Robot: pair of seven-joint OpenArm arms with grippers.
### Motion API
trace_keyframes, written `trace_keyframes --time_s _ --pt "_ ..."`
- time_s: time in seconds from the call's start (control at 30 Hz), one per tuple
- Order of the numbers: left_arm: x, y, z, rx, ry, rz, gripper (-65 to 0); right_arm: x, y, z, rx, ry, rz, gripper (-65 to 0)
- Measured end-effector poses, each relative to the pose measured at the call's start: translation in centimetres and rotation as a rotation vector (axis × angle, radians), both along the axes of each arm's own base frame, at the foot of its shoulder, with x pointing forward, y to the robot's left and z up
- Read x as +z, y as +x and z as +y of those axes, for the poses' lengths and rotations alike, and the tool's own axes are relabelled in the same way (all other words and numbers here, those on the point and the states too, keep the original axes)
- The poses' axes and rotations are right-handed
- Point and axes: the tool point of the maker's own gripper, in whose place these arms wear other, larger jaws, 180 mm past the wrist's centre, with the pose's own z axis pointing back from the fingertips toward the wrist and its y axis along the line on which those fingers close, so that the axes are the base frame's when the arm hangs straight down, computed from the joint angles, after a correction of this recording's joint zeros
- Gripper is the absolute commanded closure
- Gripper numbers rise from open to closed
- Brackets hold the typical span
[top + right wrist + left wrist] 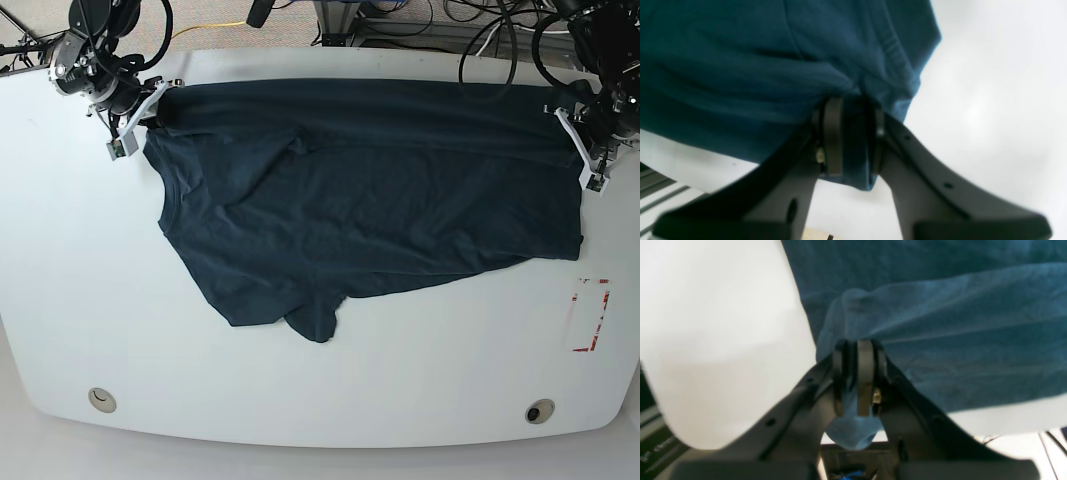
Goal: Fold the T-shirt properly
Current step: 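Hold the shirt edge with both grippers and tug it taut, then release the edge and move the right gripper to the shirt's hem corner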
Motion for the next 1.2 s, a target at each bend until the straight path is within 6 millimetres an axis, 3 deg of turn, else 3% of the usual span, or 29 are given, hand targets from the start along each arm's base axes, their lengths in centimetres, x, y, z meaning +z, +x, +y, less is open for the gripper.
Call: trace_keyframes --time_s 0.27,0.57,0.83,0.9,1.1,1.2 --pt "-0.7 1.0 1.8 0.050 0.042 0.034 -4.0 0.0 0.1 0.0 0.001 0.000 -0.001 -11.6" --pt "0.2 1.8 2.7 0.009 0.086 0.036 -28.5 0.0 0.1 0.0 0.001 -0.001 -0.001 -11.6" --pt "3.1 2.0 3.4 0.015 0.149 -0.036 -31.8 0.4 0.3 0.0 0.013 -0.016 -0.011 -13.2" --pt "3.2 1.9 2.8 0.006 0.146 -0.048 -31.8 0.7 0.1 0.1 0.025 -0.038 -0.003 -20.1" --pt "0.8 0.6 0.6 0.019 0.074 -0.002 -31.8 1.6 -1.2 -0.8 0.059 -0.144 0.060 -47.7" --pt "0.9 0.8 0.6 0.018 0.071 -0.011 -31.5 2.2 -1.2 -1.1 0.071 -0.178 0.067 -52.2"
